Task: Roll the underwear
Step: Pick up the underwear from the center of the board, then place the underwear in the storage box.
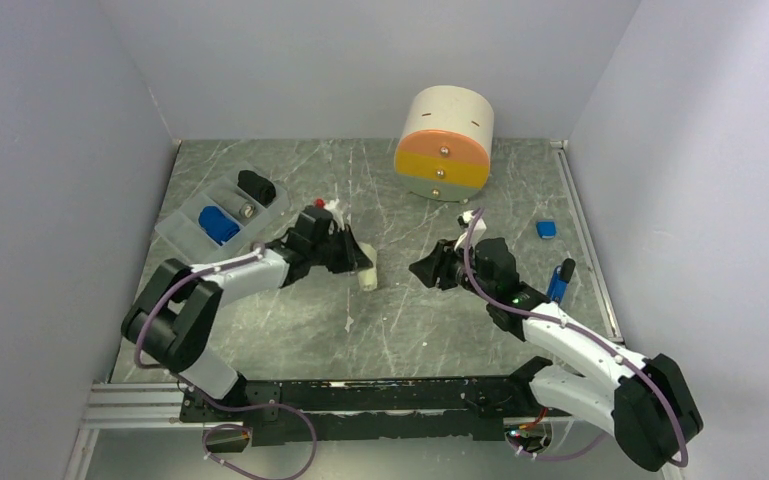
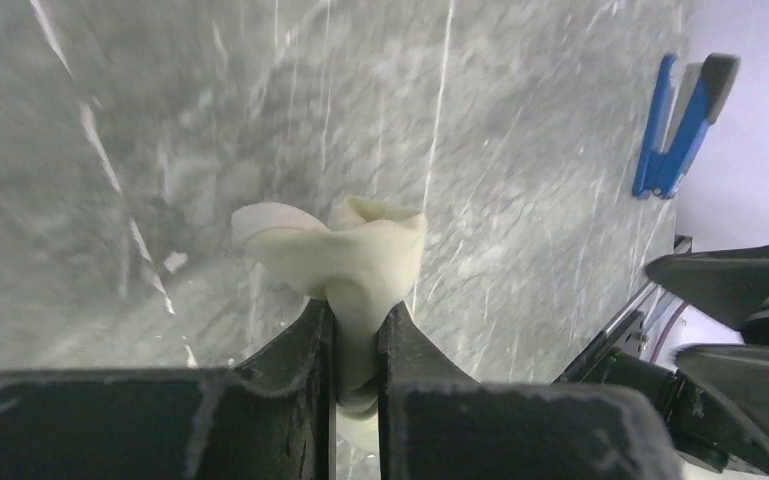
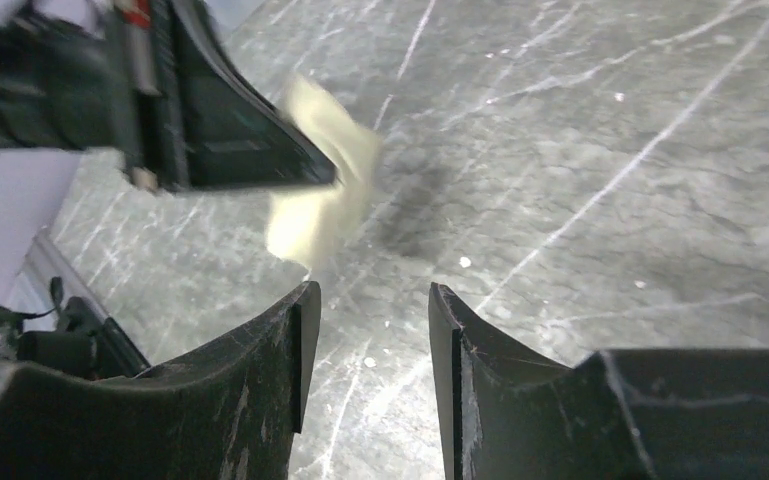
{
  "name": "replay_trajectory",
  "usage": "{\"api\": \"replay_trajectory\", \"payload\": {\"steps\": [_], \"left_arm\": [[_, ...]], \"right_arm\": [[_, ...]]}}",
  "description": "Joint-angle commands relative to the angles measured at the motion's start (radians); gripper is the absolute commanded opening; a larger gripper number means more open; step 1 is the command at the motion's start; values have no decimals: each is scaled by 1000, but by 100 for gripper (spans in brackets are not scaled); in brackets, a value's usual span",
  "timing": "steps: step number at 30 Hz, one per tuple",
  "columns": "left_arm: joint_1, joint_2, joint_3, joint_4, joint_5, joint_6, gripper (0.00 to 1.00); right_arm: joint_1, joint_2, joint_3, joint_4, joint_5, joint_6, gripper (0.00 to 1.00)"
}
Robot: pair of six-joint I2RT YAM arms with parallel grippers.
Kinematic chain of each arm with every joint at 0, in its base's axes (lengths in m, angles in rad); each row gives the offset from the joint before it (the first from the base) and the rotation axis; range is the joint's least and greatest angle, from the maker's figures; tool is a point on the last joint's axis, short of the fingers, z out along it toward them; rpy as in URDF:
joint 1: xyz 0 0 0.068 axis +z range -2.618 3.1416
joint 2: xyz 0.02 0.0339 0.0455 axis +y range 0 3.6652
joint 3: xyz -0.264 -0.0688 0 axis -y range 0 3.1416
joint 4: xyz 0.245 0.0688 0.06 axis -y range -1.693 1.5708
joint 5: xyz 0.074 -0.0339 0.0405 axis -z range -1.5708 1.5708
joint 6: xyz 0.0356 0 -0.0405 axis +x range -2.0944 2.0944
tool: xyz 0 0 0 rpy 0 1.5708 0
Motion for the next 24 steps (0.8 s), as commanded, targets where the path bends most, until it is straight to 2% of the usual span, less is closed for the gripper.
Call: {"api": "replay_trajectory", "payload": {"steps": [1,7,11,15,19,24], "left_arm": [[71,-90,147,-260,-22,175,5],[278,-183,214,-453,7,277,5],[496,-225,261,-569,9,351,5],[654,-210,282,-574,-12,367,5],[803,-147,330,-575,70,387,5],[915,-67,389,-587,63,419,5]], "right_arm": [[-3,-46,65,-151,71,-53,47],[-3,-46,103,-205,56,-97,47],[-3,-16,134,-210,14,-122,47],[-4,21,149,-185,-31,-133,48],[-4,64,194,-211,-56,-153,52],[-10,106,254,-263,-128,-166,56]]}}
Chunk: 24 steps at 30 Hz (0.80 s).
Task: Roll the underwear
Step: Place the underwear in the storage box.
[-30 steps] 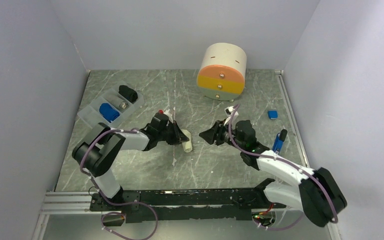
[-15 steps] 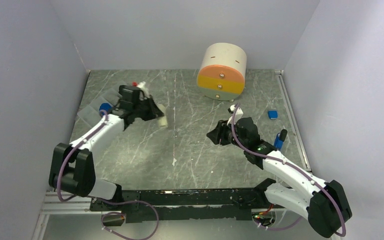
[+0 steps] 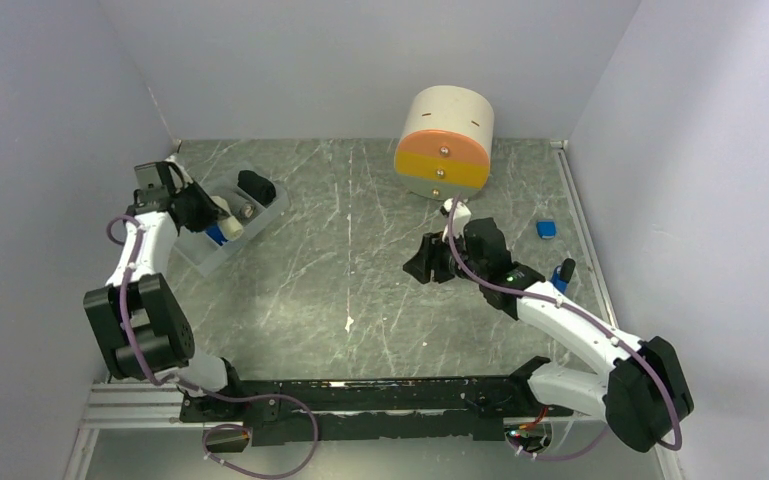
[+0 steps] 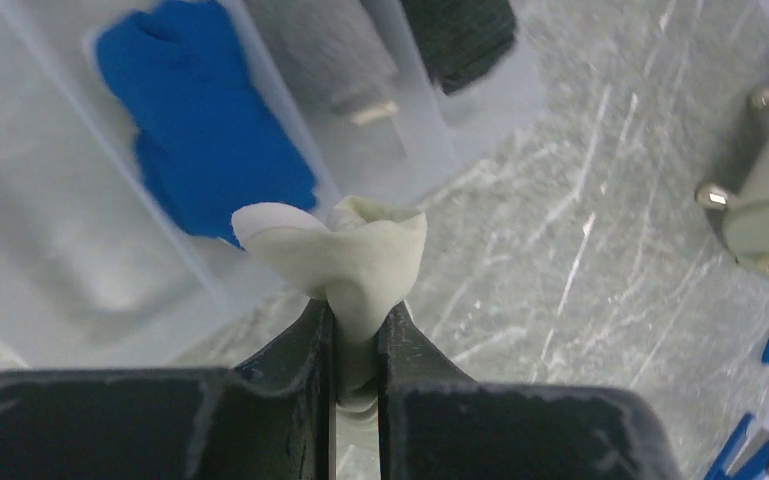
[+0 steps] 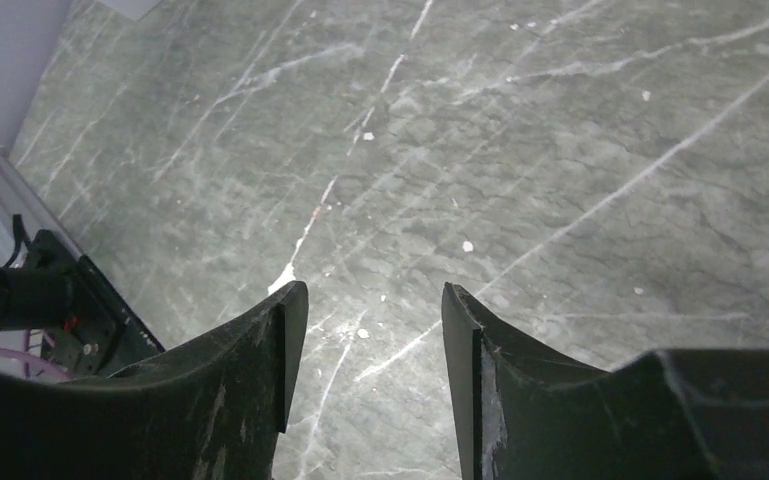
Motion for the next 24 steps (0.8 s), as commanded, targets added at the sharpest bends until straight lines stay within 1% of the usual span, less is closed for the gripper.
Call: {"api": "replay_trajectory", "payload": {"steps": [1,4,8,12,16,20,24], "left_arm": [[77,61,61,-1,42,43,5],[114,121,97,-9,49,54,5],[155,184,169,-38,45,74,5],[200,218,211,-65,39,89,5],[231,223,202,-74,52,114,5],[254,221,156,-64,52,129,5],[258,268,148,-65,77,159,5]], "right_arm": [[-7,18,74,-15,-84,-25,56],[-7,18,67,6,-106,-19,57],[-9,14,56,0,-92,-30,57],[-17,20,45,0,-94,-33,57],[-21,40,49,-1,-100,-43,57],[-23,60,59,0,-114,-44,57],[-24,73,61,11,-129,-42,57]]}}
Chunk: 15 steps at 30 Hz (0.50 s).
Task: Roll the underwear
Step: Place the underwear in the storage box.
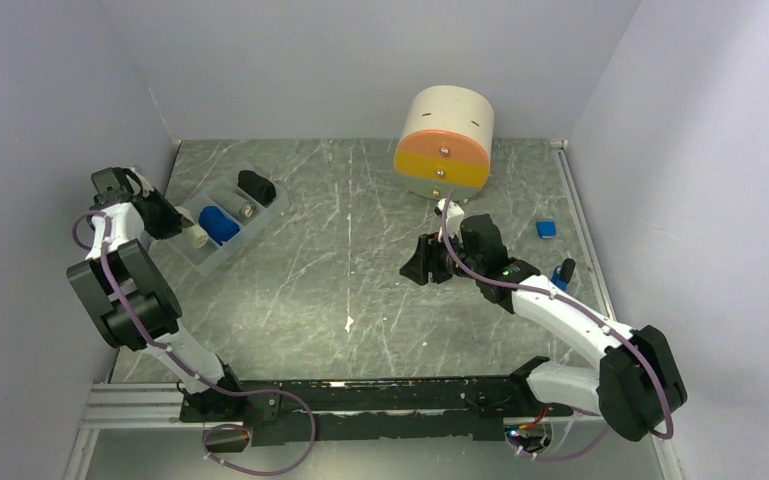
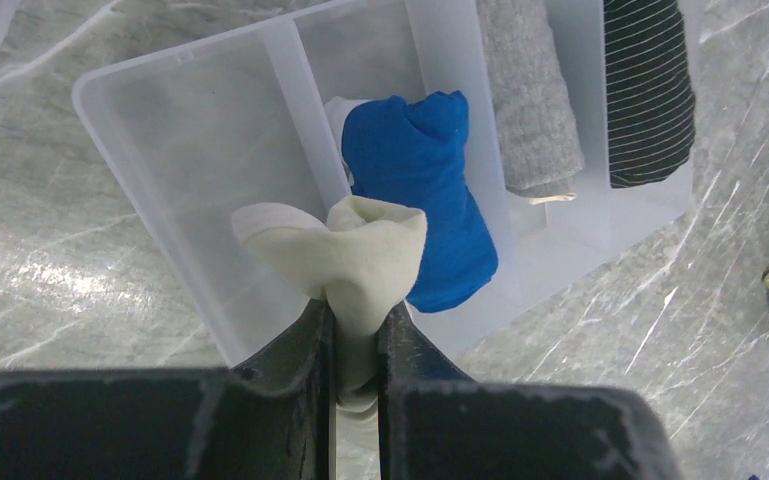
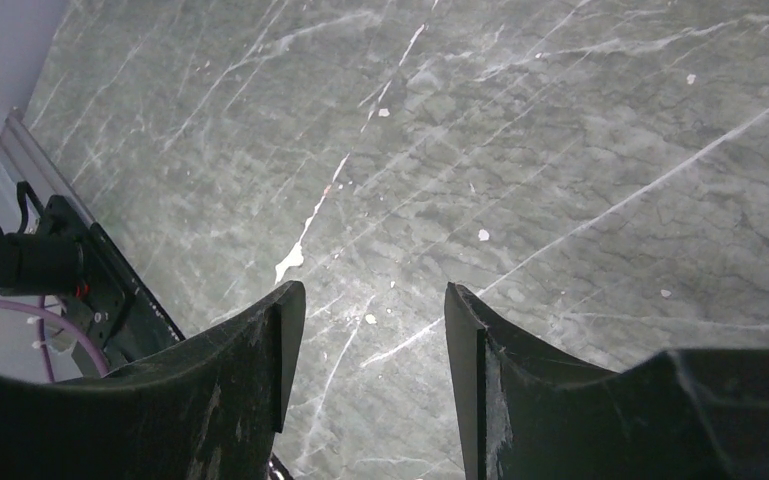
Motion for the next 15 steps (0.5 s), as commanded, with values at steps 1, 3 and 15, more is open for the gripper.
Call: {"api": "replay_trajectory", "payload": {"steps": [1,3,15], "left_arm": [[4,55,-8,-3,49,58,5],[5,92,1,-2,44,58,5],[4,179,62,-81,-70,64,26]], "right_arm": [[-5,10,27,24,-34,-14,57],[-5,14,32,24,-35,-14,57],[-8,14,40,15,-35,-22,57]]}}
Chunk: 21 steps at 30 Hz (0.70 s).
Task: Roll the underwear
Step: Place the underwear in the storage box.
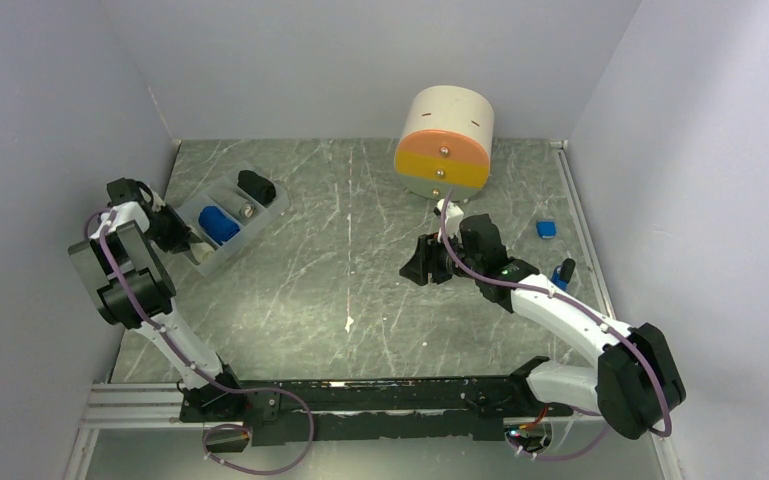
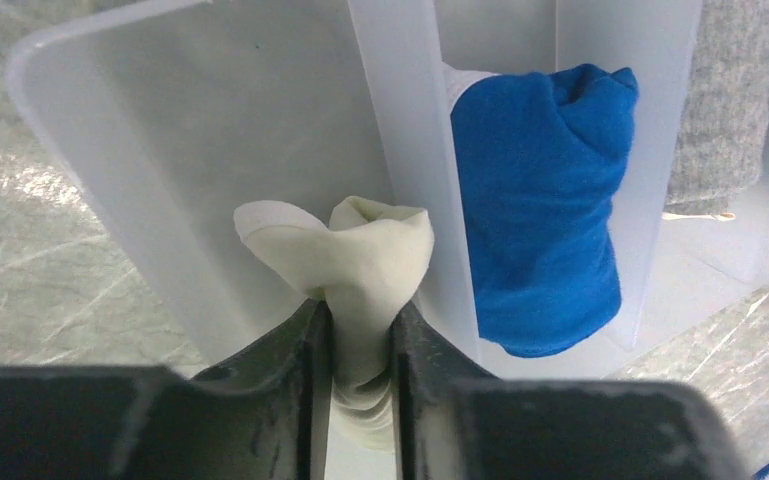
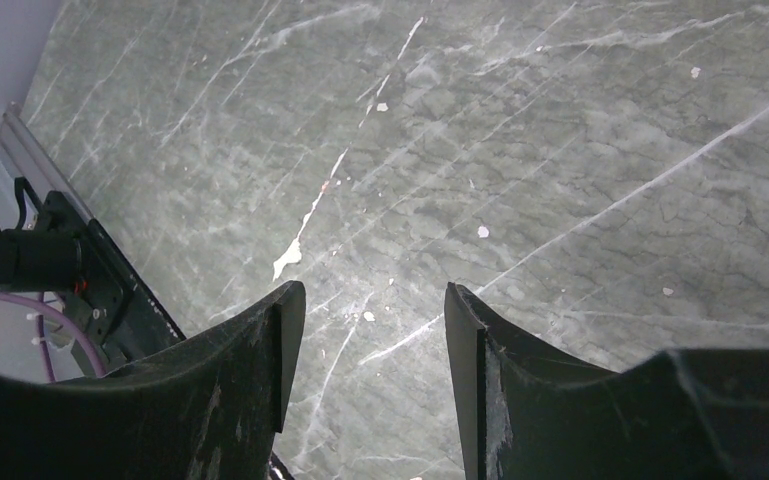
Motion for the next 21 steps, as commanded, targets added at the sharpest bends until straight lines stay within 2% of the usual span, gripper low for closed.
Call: {"api": "replay_trajectory", "payload": {"steps": [1,8,12,17,21], "left_arm": [[3,5,47,-47,-62,18,30],[2,-7,71,-71,-54,-1,49],[2,-44,96,-92,-65,-14,56],[2,-82,111,-107,-54,-21,59],[3,-96,115,-103,-47,-23,57]], "right_arm": [[-7,-2,41,13,-18,-18,57],[-8,-11,56,-3,-15,-20,57],[-10,-20,57,-7,-10,-18,57],[-9,-22,63,-9,-11,-20,57],[-9,-24,61,-11,-10,-22,57]]}}
